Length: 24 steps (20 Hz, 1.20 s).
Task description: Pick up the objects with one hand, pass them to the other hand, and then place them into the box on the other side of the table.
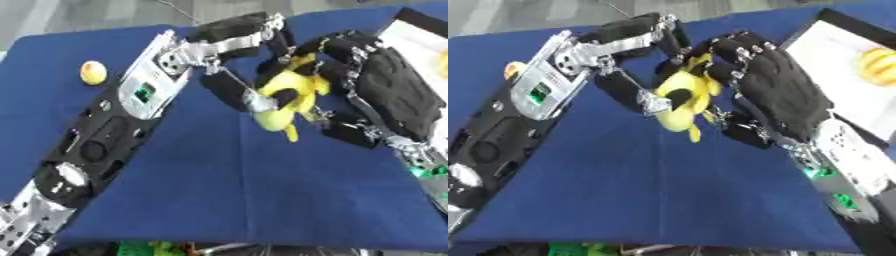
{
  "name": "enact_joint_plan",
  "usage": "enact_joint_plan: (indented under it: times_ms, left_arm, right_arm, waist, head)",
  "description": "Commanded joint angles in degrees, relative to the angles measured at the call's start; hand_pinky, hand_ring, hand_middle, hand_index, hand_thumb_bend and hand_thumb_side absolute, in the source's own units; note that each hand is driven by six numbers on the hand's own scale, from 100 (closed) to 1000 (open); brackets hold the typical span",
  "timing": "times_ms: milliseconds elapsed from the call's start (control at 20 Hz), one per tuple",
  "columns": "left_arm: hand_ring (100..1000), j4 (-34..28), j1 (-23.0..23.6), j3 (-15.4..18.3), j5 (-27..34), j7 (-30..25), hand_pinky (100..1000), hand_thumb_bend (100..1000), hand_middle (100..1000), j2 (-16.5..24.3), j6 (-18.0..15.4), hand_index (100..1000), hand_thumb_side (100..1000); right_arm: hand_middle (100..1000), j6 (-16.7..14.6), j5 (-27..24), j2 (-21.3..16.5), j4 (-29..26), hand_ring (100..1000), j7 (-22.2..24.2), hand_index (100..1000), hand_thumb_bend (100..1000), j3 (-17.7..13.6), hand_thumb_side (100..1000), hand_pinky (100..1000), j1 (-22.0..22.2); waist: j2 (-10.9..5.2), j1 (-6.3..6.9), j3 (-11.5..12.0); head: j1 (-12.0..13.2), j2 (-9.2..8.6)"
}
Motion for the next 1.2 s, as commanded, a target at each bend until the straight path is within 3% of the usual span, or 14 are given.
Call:
enact_joint_plan:
  times_ms: [50, 450, 1200]
  left_arm:
    - [363, -1.12, -1.62, 0.41, -0.02, -11.03, 574, 100, 308, 0.82, -11.11, 405, 252]
    - [318, -1.58, -2.09, 0.47, -1.65, -10.00, 560, 100, 250, 1.52, -12.22, 354, 254]
    - [318, -1.89, -2.51, 0.56, -2.40, -8.72, 561, 100, 247, 1.97, -12.37, 351, 255]
  right_arm:
    - [685, 0.95, 0.85, -0.47, -1.19, 720, 0.26, 225, 100, -0.71, 100, 702, -0.19]
    - [684, 2.38, 2.10, -0.55, -1.19, 719, 0.86, 224, 100, -1.35, 100, 703, 0.51]
    - [682, 6.11, 4.25, -0.89, -1.19, 718, 1.69, 222, 100, -3.24, 100, 699, 2.07]
  waist:
    - [-1.53, -0.25, -0.01]
    - [-1.88, -0.08, -0.01]
    - [-2.04, 0.18, -0.10]
  head:
    - [-0.15, -0.15]
    - [-0.11, -0.15]
    - [-0.25, -0.15]
